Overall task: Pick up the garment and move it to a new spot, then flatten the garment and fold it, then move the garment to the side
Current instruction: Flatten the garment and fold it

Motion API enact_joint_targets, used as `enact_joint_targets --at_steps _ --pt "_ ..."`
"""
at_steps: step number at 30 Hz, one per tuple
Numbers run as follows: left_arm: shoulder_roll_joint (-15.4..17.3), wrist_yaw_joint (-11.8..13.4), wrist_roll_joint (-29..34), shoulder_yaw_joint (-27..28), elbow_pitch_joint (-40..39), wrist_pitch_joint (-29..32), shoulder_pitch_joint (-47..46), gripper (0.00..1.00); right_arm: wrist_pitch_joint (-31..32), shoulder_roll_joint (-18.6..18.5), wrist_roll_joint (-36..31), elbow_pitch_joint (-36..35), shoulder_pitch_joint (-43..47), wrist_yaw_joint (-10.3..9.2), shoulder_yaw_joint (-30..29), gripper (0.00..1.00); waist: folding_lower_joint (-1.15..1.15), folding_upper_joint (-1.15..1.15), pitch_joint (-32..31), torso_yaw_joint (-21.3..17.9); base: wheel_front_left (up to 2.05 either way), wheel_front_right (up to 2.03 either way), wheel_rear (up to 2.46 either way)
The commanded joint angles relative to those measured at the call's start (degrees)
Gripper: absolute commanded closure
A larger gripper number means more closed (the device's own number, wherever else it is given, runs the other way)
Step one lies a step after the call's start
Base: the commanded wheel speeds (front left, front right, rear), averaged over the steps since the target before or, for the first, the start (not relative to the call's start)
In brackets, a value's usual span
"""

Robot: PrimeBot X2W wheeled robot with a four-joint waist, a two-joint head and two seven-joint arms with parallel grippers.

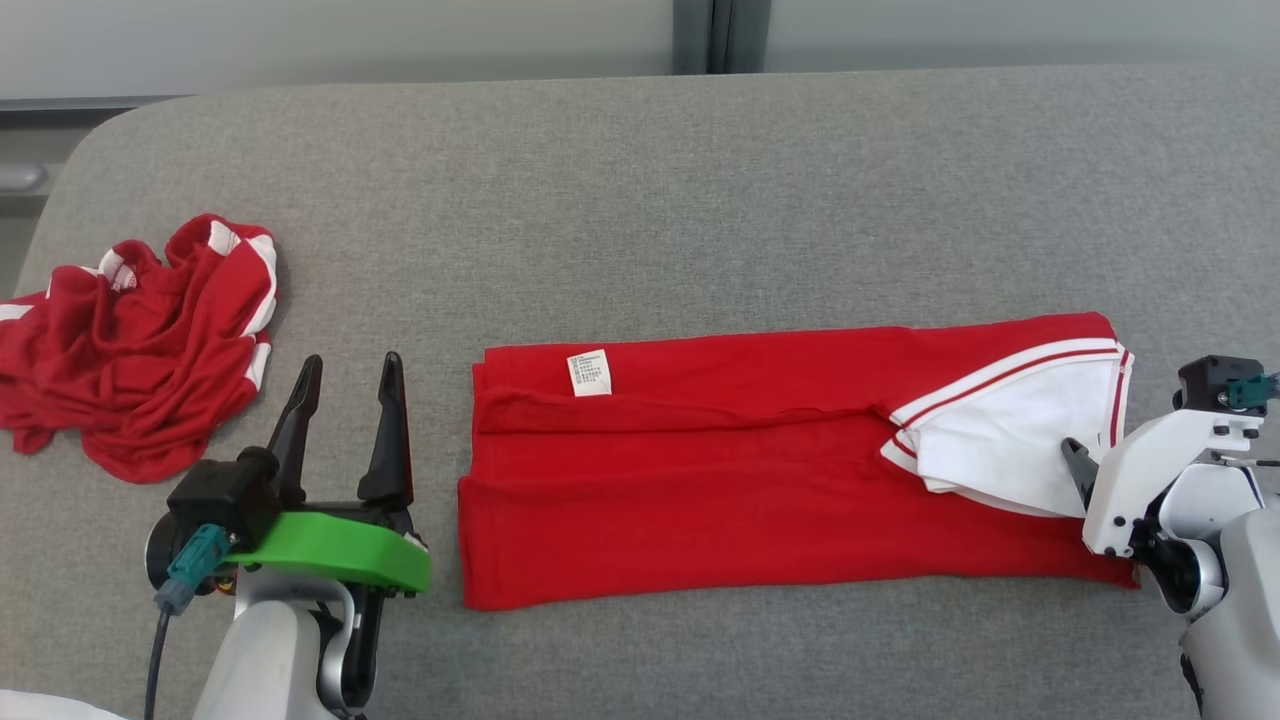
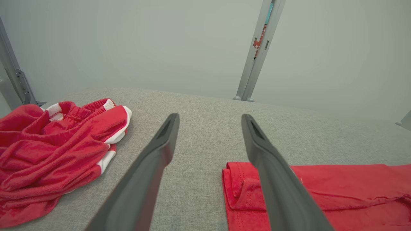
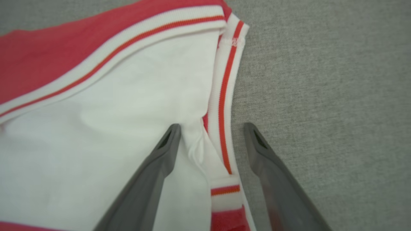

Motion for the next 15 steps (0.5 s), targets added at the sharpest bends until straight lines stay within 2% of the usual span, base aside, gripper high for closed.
enact_joint_targets --at_steps 1,5,6,7,8,15 --pt "-0.05 -0.16 0.08 -0.04 0.27 -0.12 -0.88 0.00 0.09 0.12 -0.64 1.29 -0.59 -0.01 0.40 0.00 0.00 0.00 0.21 0.26 0.00 0.00 0.00" --pt "-0.32 -0.37 0.26 0.11 0.54 -0.13 -1.28 0.00 1.55 0.61 0.44 4.16 -1.40 0.01 2.43 0.00 0.00 0.00 0.42 0.62 0.00 0.00 0.00" --pt "-0.35 -0.40 0.28 0.13 0.59 -0.13 -1.29 0.00 2.25 0.63 0.77 4.67 -1.34 0.02 2.95 0.21 0.00 0.00 0.46 0.66 0.00 0.00 0.00" --pt "-0.39 -0.44 0.34 0.15 0.59 -0.12 -1.30 0.00 2.47 0.42 1.05 4.98 -1.46 0.01 3.22 0.93 0.00 0.00 0.46 0.70 0.00 0.00 0.00" --pt "-0.43 -0.45 0.39 0.17 0.60 -0.12 -1.29 0.00 2.50 0.09 1.22 5.00 -1.67 0.00 3.28 1.00 0.00 0.00 0.43 0.72 0.00 0.00 0.00" --pt "-0.32 -0.44 0.87 0.88 1.04 -0.13 -0.11 0.00 -0.10 -4.20 -0.31 1.80 -2.40 -0.08 0.63 1.00 0.00 0.00 -0.92 -0.37 0.00 0.00 0.00"
